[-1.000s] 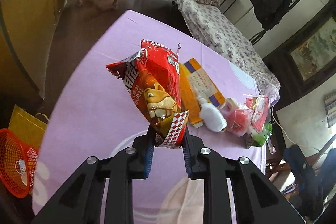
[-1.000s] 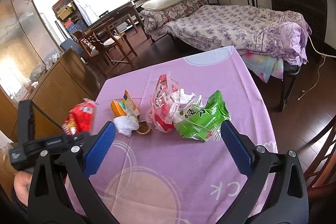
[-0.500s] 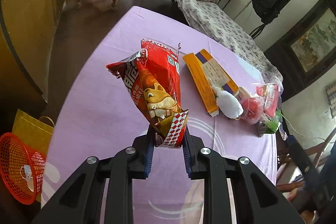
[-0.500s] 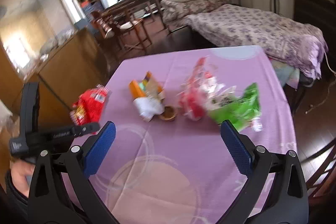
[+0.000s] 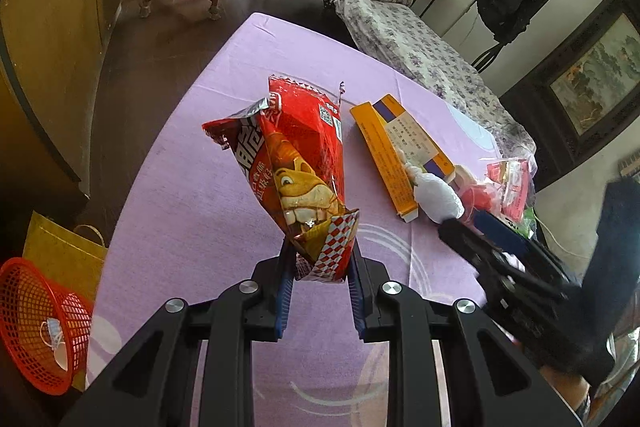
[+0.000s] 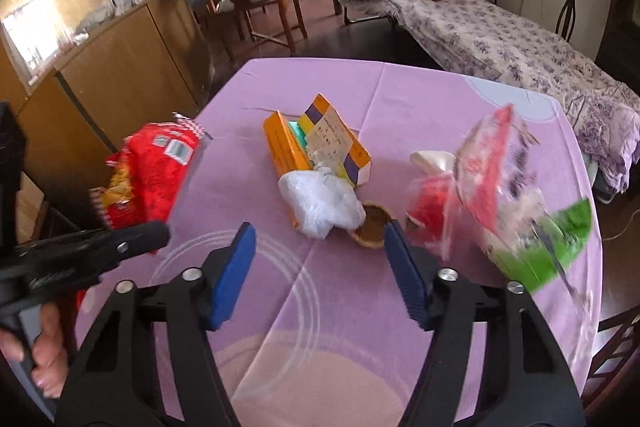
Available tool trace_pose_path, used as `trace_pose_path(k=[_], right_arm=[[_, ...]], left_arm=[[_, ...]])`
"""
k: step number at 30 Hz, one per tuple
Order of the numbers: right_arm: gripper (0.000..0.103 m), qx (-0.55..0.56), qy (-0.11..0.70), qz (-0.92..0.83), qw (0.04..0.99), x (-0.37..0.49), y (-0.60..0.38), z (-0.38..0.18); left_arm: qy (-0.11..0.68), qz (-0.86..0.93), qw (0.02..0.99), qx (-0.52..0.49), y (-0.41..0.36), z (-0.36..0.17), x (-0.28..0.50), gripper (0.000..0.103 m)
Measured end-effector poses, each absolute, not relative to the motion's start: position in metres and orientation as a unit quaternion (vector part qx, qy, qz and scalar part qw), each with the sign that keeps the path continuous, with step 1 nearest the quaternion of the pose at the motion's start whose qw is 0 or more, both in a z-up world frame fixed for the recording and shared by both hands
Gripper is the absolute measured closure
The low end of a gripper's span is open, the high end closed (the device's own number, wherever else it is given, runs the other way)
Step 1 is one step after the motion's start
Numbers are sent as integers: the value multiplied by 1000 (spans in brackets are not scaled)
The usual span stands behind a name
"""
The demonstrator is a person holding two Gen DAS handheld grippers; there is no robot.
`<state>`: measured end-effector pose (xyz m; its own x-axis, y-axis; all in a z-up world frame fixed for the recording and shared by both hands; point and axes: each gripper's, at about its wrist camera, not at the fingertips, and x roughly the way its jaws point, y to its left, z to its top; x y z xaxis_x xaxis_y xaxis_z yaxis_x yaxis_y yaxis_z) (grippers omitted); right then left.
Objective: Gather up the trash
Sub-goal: 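Grasp the white plastic bag with the right gripper while the left gripper holds the snack bag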
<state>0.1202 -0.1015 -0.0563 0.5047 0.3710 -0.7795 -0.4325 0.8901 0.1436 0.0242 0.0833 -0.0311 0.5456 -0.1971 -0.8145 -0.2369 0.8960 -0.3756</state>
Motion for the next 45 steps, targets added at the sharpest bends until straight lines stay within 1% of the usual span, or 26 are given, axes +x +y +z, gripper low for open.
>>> trace_pose_path(k=[3, 4, 6, 7, 8, 12, 22, 31, 38, 45], right_arm=[[46, -40, 443, 233, 865, 129, -93, -62], [49, -40, 444, 234, 864, 131, -92, -63], [60, -46, 451, 236, 859, 132, -88, -67], [73, -51, 455, 236, 857, 133, -87, -68], [80, -55, 458, 237, 855, 133, -87, -70], [92, -39, 453, 247, 856, 126, -93, -62], [92, -8, 447, 266, 854, 77, -104, -43], [92, 18, 459, 253, 851, 35, -129, -41], [92, 39, 459, 255, 850, 12, -144, -37], [92, 48, 449, 269, 851, 0, -144, -27]], left_arm=[[479, 12, 848, -225, 82, -32, 25, 78], [480, 11, 848, -224, 82, -33, 26, 78], [483, 11, 847, -222, 81, -34, 27, 78], [483, 10, 847, -221, 81, -34, 27, 78], [483, 10, 847, -221, 80, -35, 29, 78], [484, 10, 847, -219, 78, -35, 30, 78], [485, 13, 847, -219, 76, -38, 29, 78], [478, 3, 852, -212, 69, -31, 17, 78], [458, -25, 866, -198, 60, -8, -15, 78], [445, -34, 872, -200, 67, 15, -46, 78]])
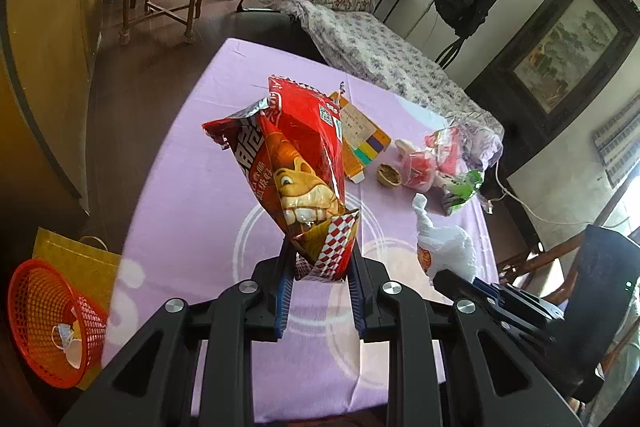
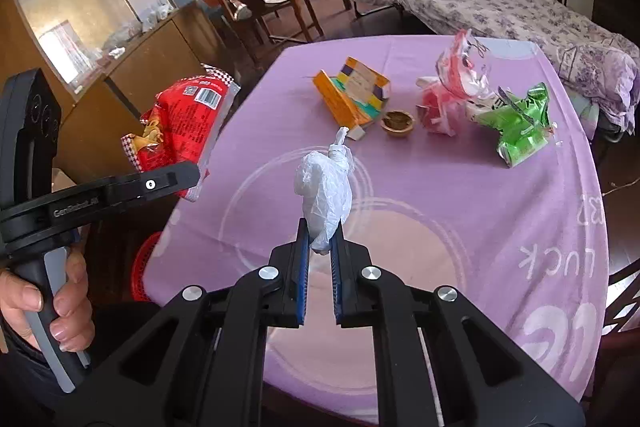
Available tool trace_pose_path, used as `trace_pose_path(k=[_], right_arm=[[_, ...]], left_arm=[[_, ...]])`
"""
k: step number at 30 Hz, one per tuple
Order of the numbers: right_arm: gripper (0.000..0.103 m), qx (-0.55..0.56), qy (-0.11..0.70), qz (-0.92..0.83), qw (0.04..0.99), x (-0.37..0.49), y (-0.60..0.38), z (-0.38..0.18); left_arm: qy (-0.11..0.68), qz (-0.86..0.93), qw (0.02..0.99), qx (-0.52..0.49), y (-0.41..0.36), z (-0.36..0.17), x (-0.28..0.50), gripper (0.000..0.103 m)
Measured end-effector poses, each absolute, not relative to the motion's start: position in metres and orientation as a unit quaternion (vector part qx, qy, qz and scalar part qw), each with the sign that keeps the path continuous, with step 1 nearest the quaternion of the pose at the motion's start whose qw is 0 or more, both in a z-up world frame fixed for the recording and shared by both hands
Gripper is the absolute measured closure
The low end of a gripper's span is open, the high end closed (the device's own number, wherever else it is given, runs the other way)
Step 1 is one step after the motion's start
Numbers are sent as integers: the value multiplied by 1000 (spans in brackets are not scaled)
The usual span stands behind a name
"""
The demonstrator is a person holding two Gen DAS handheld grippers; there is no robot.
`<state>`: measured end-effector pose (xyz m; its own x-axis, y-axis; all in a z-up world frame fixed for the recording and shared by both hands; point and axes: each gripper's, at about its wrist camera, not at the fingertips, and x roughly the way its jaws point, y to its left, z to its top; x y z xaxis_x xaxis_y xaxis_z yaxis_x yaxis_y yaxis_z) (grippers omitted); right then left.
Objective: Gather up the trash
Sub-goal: 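Grasp the white plastic bag with the right gripper while the left gripper holds the snack bag, then carry snack bag and plastic bag to the red wastebasket and release both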
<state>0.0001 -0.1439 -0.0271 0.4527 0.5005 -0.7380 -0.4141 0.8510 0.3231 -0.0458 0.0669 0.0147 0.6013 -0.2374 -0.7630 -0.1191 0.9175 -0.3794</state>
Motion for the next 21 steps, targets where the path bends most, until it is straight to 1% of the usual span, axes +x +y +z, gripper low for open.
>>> trace_pose_path(k=[12, 21], right_arm=[[92, 27, 428, 306, 850, -18, -116, 0], [92, -11, 421, 360, 833, -35, -56, 16]], left_arm=[[423, -10, 883, -205, 99, 38, -90, 78], [408, 30, 886, -218, 148, 45, -128, 78]])
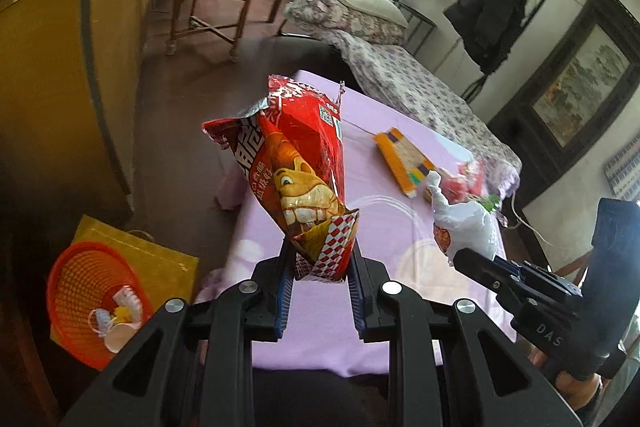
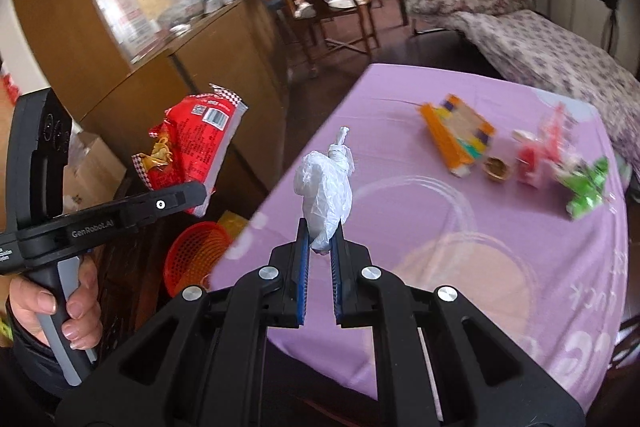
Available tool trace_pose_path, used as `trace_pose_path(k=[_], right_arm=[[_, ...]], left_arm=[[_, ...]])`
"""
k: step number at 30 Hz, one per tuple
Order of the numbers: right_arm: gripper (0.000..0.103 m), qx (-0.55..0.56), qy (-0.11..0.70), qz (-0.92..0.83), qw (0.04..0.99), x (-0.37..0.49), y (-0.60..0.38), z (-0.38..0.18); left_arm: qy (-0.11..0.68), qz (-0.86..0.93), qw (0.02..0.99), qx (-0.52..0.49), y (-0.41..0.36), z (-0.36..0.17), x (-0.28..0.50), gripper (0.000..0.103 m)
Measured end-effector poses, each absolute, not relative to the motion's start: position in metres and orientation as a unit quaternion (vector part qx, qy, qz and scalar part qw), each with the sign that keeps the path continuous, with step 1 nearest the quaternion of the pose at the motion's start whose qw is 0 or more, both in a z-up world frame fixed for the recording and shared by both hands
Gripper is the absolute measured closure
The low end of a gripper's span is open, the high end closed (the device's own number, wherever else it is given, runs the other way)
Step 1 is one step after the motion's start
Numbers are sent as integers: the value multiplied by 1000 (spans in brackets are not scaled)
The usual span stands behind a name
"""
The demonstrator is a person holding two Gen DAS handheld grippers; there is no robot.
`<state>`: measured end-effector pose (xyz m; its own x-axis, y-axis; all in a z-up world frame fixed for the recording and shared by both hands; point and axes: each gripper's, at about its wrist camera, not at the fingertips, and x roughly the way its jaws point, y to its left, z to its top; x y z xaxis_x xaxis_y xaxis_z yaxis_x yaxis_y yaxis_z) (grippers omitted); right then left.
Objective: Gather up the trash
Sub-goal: 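Carry snack bag and plastic bag to the red wastebasket and release both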
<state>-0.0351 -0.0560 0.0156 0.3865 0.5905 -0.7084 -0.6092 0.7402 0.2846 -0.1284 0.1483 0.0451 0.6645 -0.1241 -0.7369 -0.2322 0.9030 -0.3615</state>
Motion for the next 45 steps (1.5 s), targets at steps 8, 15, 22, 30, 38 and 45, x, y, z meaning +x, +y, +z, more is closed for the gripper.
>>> trace_pose_path(k=[8, 15, 22, 30, 38, 45], right_arm=[[92, -66, 421, 425, 798, -62, 24, 21], [92, -114, 426, 474, 763, -91, 94, 19], [92, -135, 444, 499, 732, -104, 151, 11], [92, -161, 477, 518, 691, -113, 205, -17], [92, -167, 523, 520, 655, -113, 243, -52], [88, -154, 543, 519, 642, -113, 258, -74]], left_arm=[[409, 84, 875, -242, 212, 35, -173, 78], [412, 147, 858, -269, 273, 16, -215, 78], [431, 190, 828, -304, 321, -18, -248, 78], [457, 220, 793, -338, 357, -62, -268, 78], [481, 231, 764, -361, 372, -95, -268, 78], [491, 237, 752, -371, 376, -114, -268, 77]])
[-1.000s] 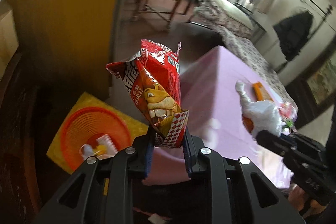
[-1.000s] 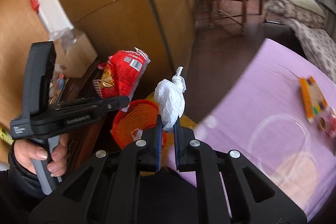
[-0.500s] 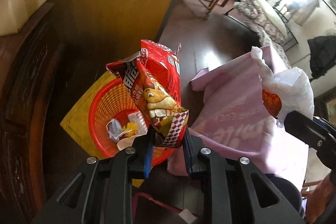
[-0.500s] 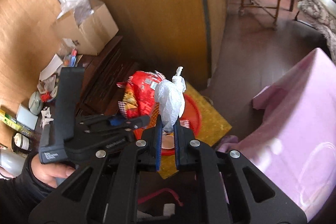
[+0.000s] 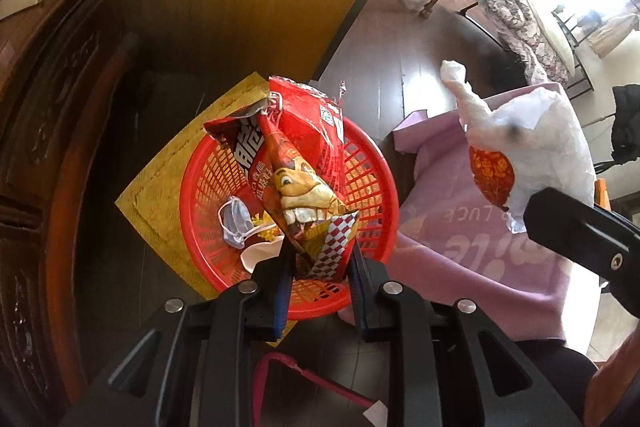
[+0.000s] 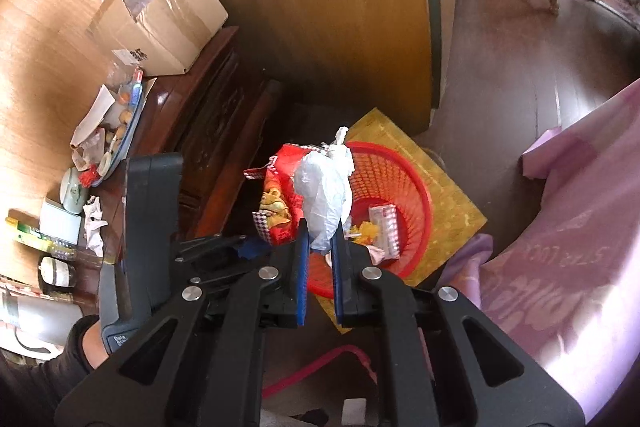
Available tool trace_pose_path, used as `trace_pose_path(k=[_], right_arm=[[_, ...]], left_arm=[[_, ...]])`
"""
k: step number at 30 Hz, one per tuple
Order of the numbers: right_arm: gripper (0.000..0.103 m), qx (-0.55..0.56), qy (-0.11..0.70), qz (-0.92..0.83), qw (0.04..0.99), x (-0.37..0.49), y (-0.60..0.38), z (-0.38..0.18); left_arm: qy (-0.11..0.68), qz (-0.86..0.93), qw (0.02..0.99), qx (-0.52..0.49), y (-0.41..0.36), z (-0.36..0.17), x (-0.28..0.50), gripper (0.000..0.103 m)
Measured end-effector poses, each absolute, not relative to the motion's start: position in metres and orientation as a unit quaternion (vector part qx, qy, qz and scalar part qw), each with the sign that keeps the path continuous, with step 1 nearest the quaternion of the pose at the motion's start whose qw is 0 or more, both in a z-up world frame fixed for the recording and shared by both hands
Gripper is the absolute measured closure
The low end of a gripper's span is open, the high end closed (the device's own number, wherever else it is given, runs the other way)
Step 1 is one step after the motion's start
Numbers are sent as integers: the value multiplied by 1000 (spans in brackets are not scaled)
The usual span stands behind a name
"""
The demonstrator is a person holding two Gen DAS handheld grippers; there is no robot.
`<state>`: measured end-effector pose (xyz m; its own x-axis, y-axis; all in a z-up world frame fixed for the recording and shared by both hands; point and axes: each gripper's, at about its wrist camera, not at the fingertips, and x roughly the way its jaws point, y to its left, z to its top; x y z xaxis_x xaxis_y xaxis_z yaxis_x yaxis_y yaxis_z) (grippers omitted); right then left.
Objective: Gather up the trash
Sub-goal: 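Carry snack bag and plastic bag to the red wastebasket and release both, then move both tools back over the table toward the orange medicine box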
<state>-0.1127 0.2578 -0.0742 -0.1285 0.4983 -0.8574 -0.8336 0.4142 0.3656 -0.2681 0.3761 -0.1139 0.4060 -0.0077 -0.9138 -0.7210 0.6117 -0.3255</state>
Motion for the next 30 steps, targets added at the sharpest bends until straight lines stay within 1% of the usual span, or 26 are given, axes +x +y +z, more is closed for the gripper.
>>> trace_pose_path(k=[1, 2, 3, 4, 7, 15, 17, 21, 23, 25, 30], right_arm=[[85, -150, 547, 519, 639, -111, 258, -76], [76, -144, 556, 516, 635, -109, 258, -79], [73, -139, 560, 511, 636, -107, 256, -80], [69, -137, 561, 509, 639, -106, 258, -81], [66, -122, 565, 507, 639, -102, 255, -81], [65, -103, 557, 508, 649, -96, 240, -67], [59, -101, 550, 502, 659, -95, 232, -60], [55, -87, 539, 497, 674, -88, 211, -43], [49, -75, 530, 490, 688, -82, 195, -32], [47, -66, 522, 485, 699, -76, 180, -24], [41, -54, 508, 451, 732, -59, 134, -9]], left_arm=[[491, 242, 749, -374, 377, -116, -268, 74], [490, 245, 747, -377, 378, -118, -268, 70], [491, 248, 745, -378, 379, -119, -268, 61], [489, 255, 743, -378, 380, -119, -268, 57], [489, 261, 742, -377, 379, -117, -268, 53], [486, 269, 743, -373, 375, -107, -269, 49], [484, 267, 747, -369, 372, -101, -266, 48], [483, 262, 756, -356, 362, -89, -257, 47], [480, 255, 761, -353, 355, -81, -251, 45], [478, 249, 767, -348, 347, -73, -244, 43], [478, 224, 784, -325, 321, -52, -218, 41]])
